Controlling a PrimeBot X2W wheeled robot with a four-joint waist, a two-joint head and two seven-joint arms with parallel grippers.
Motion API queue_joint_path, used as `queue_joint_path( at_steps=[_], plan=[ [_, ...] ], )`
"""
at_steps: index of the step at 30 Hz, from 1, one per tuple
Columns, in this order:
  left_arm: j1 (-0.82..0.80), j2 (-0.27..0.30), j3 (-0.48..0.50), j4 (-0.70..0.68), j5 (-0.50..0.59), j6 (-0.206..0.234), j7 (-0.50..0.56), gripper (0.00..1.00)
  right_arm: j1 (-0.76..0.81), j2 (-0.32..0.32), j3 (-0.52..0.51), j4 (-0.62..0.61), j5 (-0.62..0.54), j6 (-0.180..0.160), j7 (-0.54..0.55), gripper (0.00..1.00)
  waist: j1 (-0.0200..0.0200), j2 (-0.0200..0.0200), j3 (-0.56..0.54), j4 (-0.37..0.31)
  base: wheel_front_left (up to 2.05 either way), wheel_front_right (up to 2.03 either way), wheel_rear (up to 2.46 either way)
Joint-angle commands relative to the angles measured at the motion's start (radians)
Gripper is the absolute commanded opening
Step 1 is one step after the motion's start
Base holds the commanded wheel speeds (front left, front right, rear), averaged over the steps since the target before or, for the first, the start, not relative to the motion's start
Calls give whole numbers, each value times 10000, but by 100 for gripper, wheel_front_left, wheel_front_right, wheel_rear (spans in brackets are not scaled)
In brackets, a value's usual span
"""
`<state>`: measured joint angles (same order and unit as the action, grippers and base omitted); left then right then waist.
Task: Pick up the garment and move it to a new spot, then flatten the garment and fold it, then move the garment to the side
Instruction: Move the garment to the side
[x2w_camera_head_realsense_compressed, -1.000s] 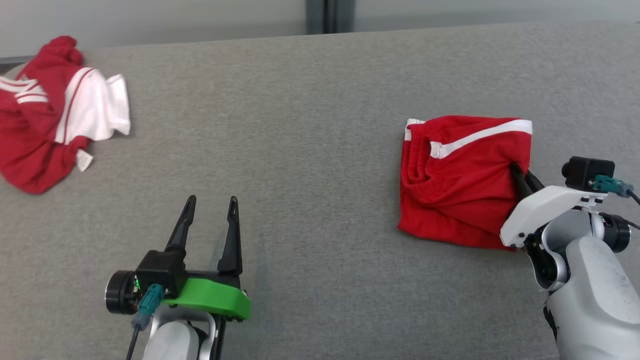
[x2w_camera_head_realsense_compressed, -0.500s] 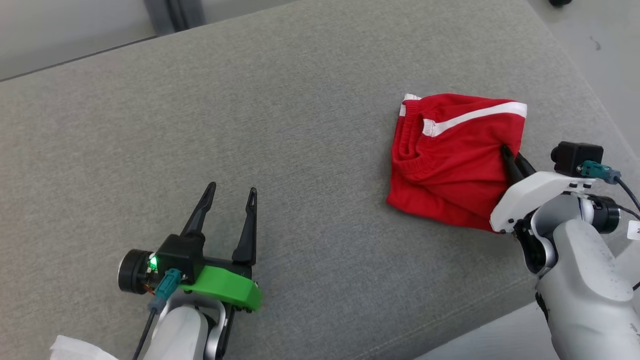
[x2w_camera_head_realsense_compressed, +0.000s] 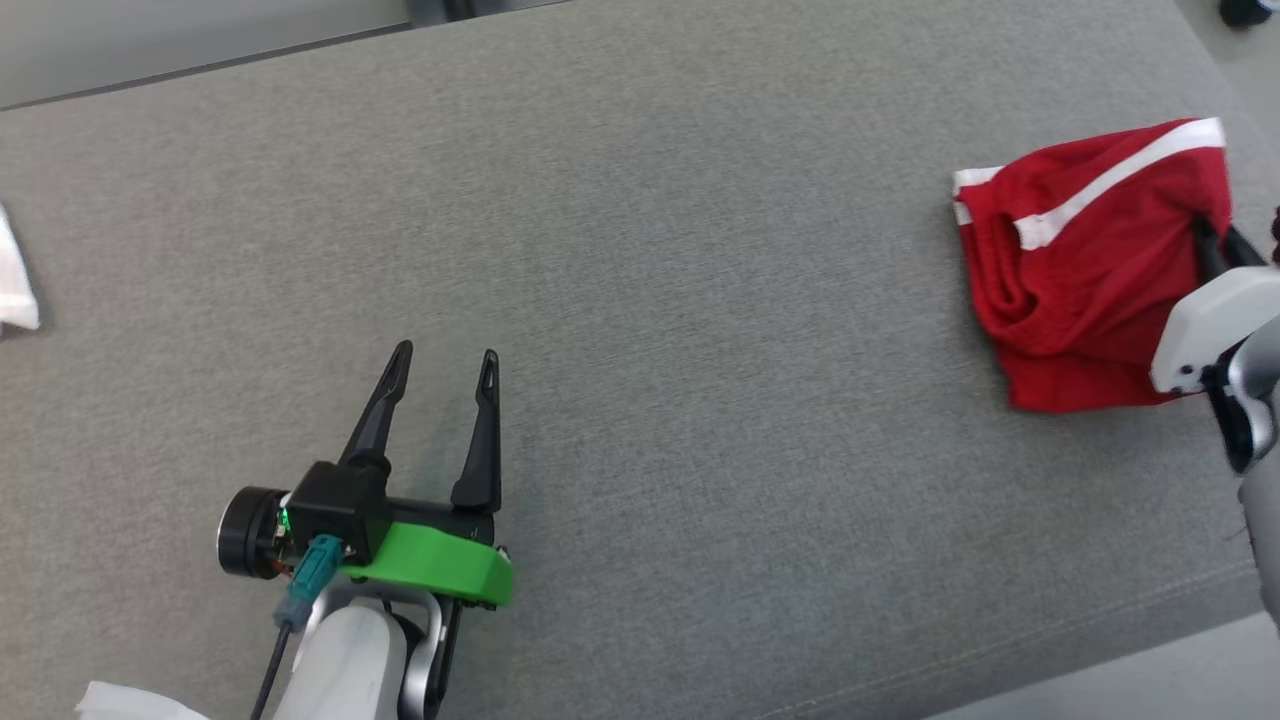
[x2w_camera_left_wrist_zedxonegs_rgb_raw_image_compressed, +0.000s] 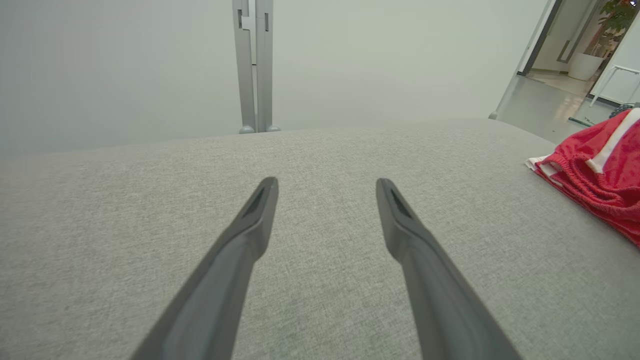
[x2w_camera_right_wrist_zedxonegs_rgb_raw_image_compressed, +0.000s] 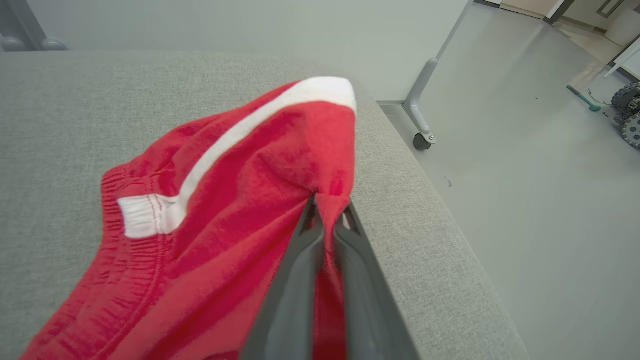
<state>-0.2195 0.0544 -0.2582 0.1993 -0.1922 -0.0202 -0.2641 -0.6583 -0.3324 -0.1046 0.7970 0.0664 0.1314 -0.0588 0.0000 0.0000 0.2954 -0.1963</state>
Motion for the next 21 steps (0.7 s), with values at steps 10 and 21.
queue_joint_path(
  at_steps=[10,21],
  plan=[
    [53,21,85,-329,77,59,-1,100,-967,-1361,-1329,885,-1590,-13,26,0,0,0,461,1903,0,0,0],
    [-26,-1,46,-249,20,73,-2,100,-940,-1234,-3280,1562,-3147,-13,-485,100,0,0,411,2004,0,0,0]
  ],
)
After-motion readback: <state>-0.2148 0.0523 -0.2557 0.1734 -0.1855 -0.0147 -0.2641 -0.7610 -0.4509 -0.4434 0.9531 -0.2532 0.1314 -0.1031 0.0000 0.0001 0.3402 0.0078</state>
